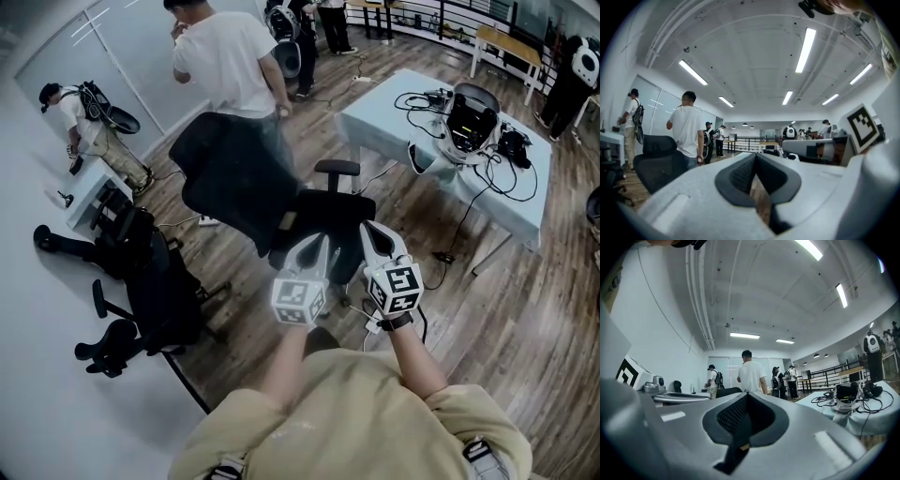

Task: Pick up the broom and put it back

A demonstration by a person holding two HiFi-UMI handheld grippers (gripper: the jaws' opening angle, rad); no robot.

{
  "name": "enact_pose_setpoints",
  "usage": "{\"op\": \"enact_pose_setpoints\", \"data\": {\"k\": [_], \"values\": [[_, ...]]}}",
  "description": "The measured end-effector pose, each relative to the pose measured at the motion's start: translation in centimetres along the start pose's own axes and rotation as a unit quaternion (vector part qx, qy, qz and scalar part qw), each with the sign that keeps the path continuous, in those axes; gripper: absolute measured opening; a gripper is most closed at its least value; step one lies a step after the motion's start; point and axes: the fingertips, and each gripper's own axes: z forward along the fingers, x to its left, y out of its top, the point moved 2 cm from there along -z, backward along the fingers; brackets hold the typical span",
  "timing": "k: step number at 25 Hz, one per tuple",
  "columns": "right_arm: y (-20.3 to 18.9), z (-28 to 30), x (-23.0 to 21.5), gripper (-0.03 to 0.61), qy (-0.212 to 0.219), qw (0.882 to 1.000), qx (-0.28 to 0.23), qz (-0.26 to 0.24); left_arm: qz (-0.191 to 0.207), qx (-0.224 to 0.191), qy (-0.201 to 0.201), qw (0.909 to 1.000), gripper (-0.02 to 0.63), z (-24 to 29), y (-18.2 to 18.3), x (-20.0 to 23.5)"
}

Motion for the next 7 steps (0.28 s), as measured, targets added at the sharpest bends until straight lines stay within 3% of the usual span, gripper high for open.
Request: {"op": "enact_pose_setpoints", "data": {"k": [7], "values": [[-0.7,0.8,0.2,0.005,-0.001,1.0,0.009,0.004,-0.003,0.001,0.012,0.9999,0.002,-0.3,-0.2,1.3]]}}
